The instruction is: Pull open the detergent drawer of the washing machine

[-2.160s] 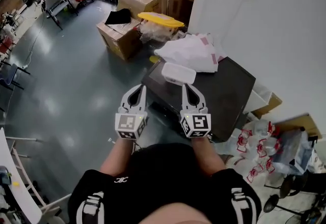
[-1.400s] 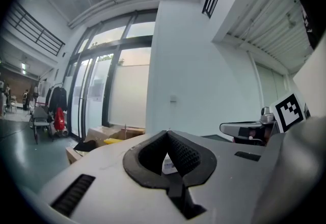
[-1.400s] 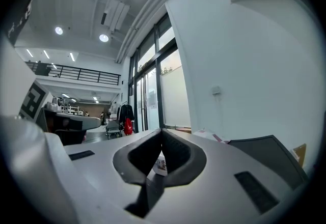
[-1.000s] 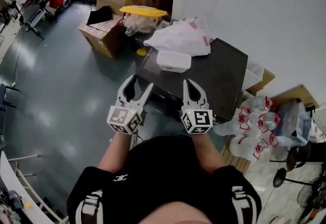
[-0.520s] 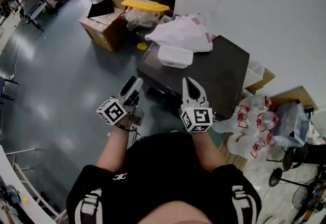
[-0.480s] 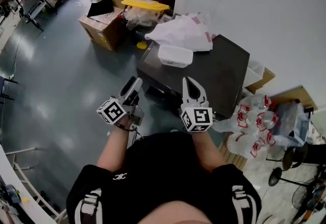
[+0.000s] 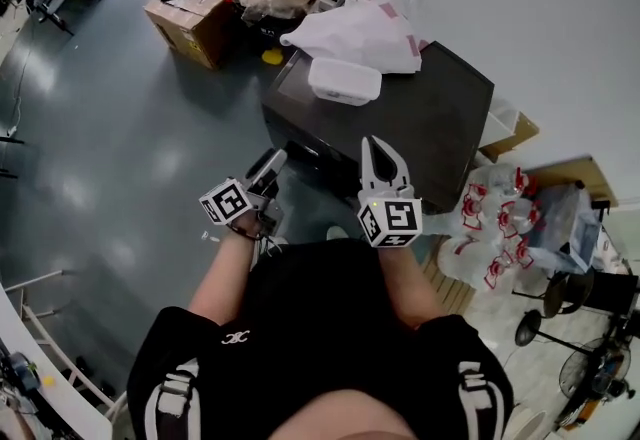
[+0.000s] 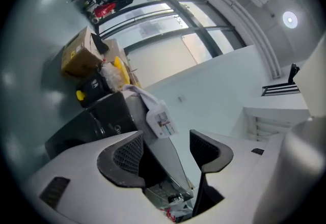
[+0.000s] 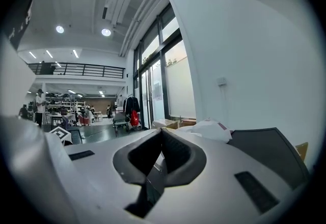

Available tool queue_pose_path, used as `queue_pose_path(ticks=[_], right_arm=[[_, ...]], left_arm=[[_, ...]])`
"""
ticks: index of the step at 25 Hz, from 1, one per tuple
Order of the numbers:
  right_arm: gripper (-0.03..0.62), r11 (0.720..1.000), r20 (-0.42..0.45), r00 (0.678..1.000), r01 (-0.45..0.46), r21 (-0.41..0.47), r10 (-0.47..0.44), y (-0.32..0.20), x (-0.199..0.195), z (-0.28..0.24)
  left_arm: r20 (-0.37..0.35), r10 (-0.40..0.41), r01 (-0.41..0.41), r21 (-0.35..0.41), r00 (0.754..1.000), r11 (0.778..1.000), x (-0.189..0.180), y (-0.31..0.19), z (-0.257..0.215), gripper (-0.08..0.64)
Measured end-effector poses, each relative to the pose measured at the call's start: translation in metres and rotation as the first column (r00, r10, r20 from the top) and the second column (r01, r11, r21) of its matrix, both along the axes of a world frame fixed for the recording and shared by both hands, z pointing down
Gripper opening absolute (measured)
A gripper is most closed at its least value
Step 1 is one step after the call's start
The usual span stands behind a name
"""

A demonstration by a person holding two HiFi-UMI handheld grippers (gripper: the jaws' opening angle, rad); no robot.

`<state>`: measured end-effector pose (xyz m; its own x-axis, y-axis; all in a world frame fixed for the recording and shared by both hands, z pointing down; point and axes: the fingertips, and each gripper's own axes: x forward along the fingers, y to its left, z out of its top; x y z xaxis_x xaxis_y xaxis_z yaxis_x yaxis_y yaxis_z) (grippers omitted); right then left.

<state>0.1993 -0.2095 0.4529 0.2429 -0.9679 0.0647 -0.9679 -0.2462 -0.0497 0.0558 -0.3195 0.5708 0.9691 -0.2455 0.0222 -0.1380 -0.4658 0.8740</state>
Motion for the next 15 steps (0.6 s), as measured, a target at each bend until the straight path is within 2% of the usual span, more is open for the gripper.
queue_pose_path(ticks=[5, 8, 9, 12, 15], right_arm=[[0.002, 0.999, 0.008, 1.0, -0.009, -0.033, 0.009, 0.007, 0.0, 0.009], [0.002, 0.998, 0.001, 1.0, -0.011, -0.058, 0.011, 0.009, 0.003, 0.015], [0.002, 0.998, -0.001, 1.0, -0.012, -0.067, 0.012, 0.01, 0.004, 0.017], [0.002, 0.996, 0.008, 1.0, -0.021, -0.087, 0.022, 0.014, 0.008, 0.023], [0.002, 0.994, 0.033, 0.999, -0.033, -0.105, 0.037, 0.017, 0.018, 0.03]], left_arm=[[-0.03, 0.035, -0.036, -0.047, 0.999, 0.998, 0.013, 0.005, 0.03, 0.282], [0.027, 0.016, -0.014, -0.071, 1.0, 0.997, 0.015, -0.008, 0.061, 0.279], [0.025, 0.003, -0.001, -0.09, 1.0, 0.996, 0.016, -0.013, 0.07, 0.276], [-0.137, -0.041, 0.007, -0.238, 0.99, 0.971, 0.027, -0.019, 0.08, 0.261], [-0.155, -0.085, 0.034, -0.305, 0.984, 0.952, 0.03, -0.033, 0.104, 0.233]])
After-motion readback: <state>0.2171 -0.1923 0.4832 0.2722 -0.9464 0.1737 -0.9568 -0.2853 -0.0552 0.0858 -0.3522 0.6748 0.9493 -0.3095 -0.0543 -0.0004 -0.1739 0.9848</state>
